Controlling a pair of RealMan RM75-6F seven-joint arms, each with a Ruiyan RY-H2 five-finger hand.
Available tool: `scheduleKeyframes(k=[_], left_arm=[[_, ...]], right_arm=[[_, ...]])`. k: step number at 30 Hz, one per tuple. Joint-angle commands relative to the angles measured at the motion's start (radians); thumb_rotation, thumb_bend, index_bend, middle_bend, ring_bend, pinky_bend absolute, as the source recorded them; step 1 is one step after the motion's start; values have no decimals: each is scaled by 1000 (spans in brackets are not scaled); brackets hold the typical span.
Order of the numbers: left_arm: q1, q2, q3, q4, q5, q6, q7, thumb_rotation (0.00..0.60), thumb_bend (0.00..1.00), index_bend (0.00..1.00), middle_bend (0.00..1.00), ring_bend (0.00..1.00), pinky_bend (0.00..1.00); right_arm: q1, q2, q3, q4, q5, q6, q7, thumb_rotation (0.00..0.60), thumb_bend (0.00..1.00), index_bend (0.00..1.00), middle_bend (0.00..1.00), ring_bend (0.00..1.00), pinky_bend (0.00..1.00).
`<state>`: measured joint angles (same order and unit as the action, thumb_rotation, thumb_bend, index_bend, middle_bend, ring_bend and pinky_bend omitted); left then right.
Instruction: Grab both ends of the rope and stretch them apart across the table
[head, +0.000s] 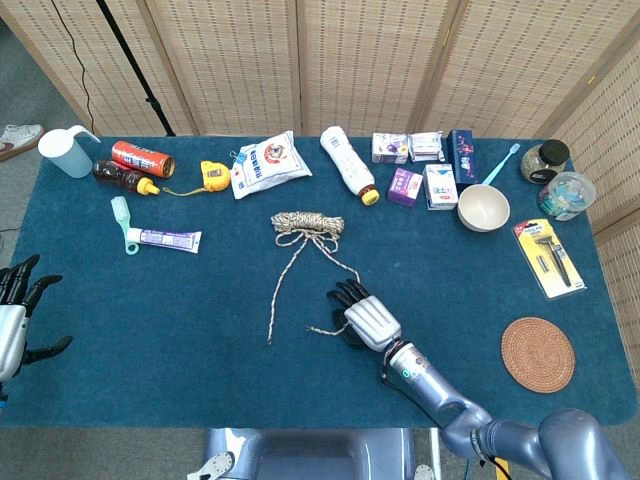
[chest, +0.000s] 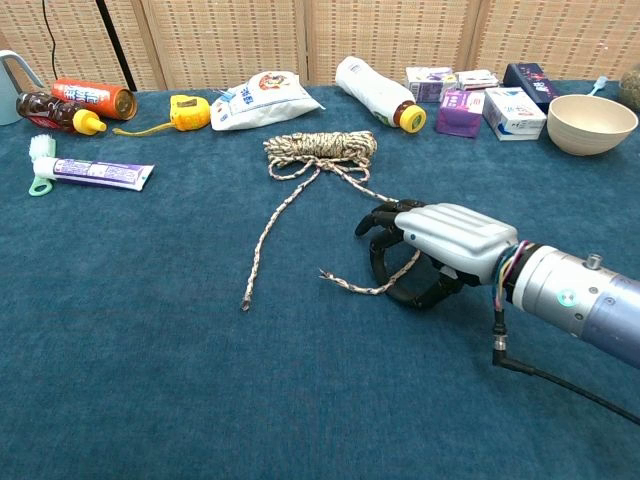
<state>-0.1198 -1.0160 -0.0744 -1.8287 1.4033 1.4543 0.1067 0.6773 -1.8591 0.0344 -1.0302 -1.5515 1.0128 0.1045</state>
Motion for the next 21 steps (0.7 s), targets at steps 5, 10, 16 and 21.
scheduleKeyframes(k=[5, 10, 16, 21], left_arm=[[1, 0, -1, 2, 2, 2, -5, 600, 97, 227, 41, 9, 0], [3, 1, -2, 4, 3, 7, -7, 600, 96, 227, 41, 9, 0], [7, 3, 0, 4, 5, 10, -10, 600, 96, 227, 41, 9, 0], [7, 3, 1, 4, 10, 9, -12, 600, 97, 227, 41, 9, 0]], right_arm=[[-1, -6, -5, 6, 0, -1, -5, 600, 443, 493, 158, 17, 0], [1, -13, -2, 11, -1, 2, -3, 600, 444, 532, 179, 33, 0], [4, -14, 3, 9, -1, 7, -2, 600, 448, 563, 205, 52, 0], [4, 1, 6, -16, -7, 21, -8, 600, 449, 567, 212, 60, 0]])
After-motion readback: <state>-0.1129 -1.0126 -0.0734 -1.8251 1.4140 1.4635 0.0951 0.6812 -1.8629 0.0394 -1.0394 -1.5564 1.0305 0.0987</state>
